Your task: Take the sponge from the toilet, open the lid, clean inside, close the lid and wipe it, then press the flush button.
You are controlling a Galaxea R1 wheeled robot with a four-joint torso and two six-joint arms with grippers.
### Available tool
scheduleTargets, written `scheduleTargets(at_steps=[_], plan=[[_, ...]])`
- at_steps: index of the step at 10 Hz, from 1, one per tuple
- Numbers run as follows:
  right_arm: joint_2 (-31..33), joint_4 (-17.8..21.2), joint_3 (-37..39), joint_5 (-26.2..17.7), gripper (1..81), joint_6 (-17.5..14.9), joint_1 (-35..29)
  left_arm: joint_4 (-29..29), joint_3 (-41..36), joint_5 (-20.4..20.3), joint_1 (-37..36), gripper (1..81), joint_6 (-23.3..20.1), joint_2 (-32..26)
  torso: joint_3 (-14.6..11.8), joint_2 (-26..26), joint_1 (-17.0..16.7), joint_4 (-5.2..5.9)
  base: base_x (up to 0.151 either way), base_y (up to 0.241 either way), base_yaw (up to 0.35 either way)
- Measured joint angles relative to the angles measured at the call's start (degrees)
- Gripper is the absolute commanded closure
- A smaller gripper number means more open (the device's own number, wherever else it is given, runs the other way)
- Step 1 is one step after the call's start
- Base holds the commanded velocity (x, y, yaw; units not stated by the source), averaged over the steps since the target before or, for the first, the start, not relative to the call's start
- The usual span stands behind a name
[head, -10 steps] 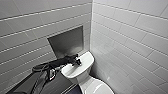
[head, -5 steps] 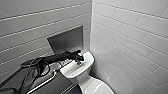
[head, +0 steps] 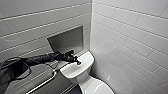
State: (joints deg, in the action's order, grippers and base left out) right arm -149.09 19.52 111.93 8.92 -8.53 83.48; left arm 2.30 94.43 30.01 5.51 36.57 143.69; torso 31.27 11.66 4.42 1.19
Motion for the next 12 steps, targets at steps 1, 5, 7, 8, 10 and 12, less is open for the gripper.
scheduleTargets(at_steps=[1,5,7,8,10,12], plan=[[-0.02,0.02,-0.11,0.02,81.1,0.00,0.00,0.01,-5.64,-0.04,-0.04,81.1,0.28,-4.52,0.00,0.00,0.00,0.00,0.000,0.000,0.000],[-0.90,0.02,-0.61,0.00,81.1,0.00,0.37,2.96,-25.49,-0.04,10.39,81.1,0.79,-19.88,-1.49,0.00,0.02,0.00,0.000,0.000,0.000],[-0.94,-0.01,-0.99,0.00,81.1,0.00,1.13,5.92,-29.71,-2.26,19.82,81.1,0.79,-25.11,-4.74,0.02,0.00,0.00,0.000,0.000,0.000],[-0.96,-0.04,-1.27,-0.09,81.1,0.00,1.74,7.72,-30.07,-3.80,26.82,81.1,0.79,-26.77,-6.61,0.02,-0.02,0.00,0.000,0.000,0.000],[-0.94,-0.09,-1.29,-0.59,81.1,-0.04,2.55,12.19,-30.26,-8.19,38.91,81.1,0.80,-27.73,-10.15,0.06,-0.06,0.00,0.000,0.000,0.000],[-0.96,-0.15,-1.27,-1.07,81.1,-0.06,3.15,16.15,-27.43,-13.73,50.38,81.1,0.79,-27.19,-12.92,0.13,-0.13,0.00,0.000,0.000,0.000]])
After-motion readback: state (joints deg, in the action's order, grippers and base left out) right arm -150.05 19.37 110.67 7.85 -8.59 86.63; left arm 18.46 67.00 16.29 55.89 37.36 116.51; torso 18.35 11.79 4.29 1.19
